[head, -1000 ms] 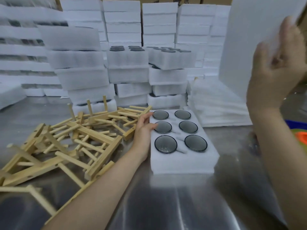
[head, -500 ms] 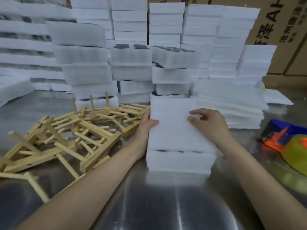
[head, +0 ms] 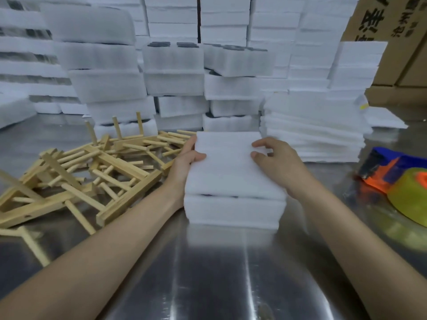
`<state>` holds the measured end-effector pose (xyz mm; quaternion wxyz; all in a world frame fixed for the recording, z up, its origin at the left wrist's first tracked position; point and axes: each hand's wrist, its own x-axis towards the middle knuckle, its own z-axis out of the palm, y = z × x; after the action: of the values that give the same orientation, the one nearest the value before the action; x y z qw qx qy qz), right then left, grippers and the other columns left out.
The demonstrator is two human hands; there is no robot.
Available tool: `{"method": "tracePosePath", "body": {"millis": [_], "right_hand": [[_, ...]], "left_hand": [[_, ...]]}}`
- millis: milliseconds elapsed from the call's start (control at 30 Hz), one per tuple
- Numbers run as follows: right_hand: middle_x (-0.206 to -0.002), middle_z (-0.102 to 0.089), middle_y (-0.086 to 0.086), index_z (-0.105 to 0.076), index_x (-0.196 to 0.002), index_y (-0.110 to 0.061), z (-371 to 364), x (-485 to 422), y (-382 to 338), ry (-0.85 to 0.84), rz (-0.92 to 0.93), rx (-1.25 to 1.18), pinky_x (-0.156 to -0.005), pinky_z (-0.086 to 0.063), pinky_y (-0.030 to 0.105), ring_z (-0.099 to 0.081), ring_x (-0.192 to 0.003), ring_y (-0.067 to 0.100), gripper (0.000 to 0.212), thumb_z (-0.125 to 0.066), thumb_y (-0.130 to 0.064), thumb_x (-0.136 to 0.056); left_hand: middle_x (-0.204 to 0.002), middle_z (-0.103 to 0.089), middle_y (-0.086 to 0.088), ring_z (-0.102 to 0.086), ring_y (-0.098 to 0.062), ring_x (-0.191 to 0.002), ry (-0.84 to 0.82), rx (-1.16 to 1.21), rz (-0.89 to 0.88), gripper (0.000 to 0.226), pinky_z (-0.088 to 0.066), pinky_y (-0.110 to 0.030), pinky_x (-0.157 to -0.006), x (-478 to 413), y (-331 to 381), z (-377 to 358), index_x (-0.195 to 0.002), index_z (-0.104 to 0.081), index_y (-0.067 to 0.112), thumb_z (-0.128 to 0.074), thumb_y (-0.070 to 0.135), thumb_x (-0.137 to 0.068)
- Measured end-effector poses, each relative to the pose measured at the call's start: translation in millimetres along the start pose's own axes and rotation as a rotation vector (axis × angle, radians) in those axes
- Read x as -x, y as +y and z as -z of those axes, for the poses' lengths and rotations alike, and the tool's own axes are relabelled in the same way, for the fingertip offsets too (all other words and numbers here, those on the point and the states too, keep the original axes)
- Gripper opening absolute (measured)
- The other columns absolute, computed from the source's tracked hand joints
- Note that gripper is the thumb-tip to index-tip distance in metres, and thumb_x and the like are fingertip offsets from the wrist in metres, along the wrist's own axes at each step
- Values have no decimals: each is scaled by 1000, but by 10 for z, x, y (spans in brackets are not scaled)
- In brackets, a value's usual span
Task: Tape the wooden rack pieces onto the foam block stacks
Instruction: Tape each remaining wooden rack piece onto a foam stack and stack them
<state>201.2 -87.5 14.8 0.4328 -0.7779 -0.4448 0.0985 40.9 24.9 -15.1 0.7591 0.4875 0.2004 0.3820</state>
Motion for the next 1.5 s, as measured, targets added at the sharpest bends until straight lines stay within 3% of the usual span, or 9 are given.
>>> {"method": "tracePosePath", "body": {"millis": [300,400,467,533,600,733,1033,1300,1500], "right_hand": [[-138,-31,1,-47,-129,-26,-45,-10,31,-128,-97,-97,-73,-36,21,-44,-94,10,29,-44,-23,-100],[-131,-31,-2,-50,-124,-28,-41,-27,46,-125,-83,-108,-70,-35,17,-43,-93,7,25,-46,-22,-99],[-126,-32,-2,-51,-116,-31,-50,-40,53,-115,-82,-123,-73,-36,19,-44,-92,7,21,-49,-21,-98],[-124,-34,-1,-52,-112,-32,-62,-45,56,-111,-85,-134,-84,-35,22,-44,-101,11,19,-51,-20,-97],[-124,-34,-2,-53,-112,-33,-67,-36,62,-99,-80,-140,-86,-33,21,-43,-103,11,19,-52,-20,-97],[-124,-36,-3,-54,-112,-34,-67,-19,64,-96,-91,-159,-84,-34,22,-44,-102,10,19,-51,-22,-97],[-127,-37,-1,-56,-111,-32,-65,13,31,-86,-91,-194,-85,-35,23,-46,-109,14,18,-51,-21,-97],[-130,-35,-3,-57,-113,-30,-46,67,-29,-76,-140,-254,-78,-40,24,-50,-100,11,20,-51,-20,-97],[-115,-51,-5,-61,-113,-30,-16,96,-16,-120,-210,-386,-67,-46,22,-58,-86,8,24,-54,-18,-93]], "left_hand": [[-113,-55,2,-65,-15,-103,55,-189,83,55,-48,-9,-55,-11,131,-75,-126,-51,17,-26,-15,-89],[-108,-59,-1,-56,-31,-113,100,-341,55,41,-52,-19,-70,-36,132,-87,-121,-58,13,-34,-4,-92],[-97,-66,-5,-60,-28,-102,231,-750,-249,28,-48,-34,-90,16,161,-4,-98,-68,7,-41,5,-93],[-105,-62,-4,-55,-17,-102,308,-1040,-507,32,-40,-21,-98,19,191,149,-103,-71,5,-44,-5,-87],[-116,-58,-6,-51,-21,-109,346,-1431,-662,40,-40,-26,-97,4,225,290,-114,-66,6,-47,-8,-82],[-128,-50,-7,-42,-27,-120,352,-2058,-338,30,-37,-37,-96,-2,147,365,-121,-56,13,-49,13,-92],[-130,-40,-11,-46,-29,-114,428,-1989,-132,27,-42,-35,-87,-11,208,369,-110,-65,3,-51,23,-97],[-139,-31,-12,-38,-30,-122,626,-1773,-401,37,-35,-41,-95,-21,230,403,-95,-69,0,-57,35,-91],[-122,-38,-13,-51,-32,-103,663,-1523,-528,31,-44,-35,-68,-32,249,469,-92,-63,-3,-54,27,-95]]}}
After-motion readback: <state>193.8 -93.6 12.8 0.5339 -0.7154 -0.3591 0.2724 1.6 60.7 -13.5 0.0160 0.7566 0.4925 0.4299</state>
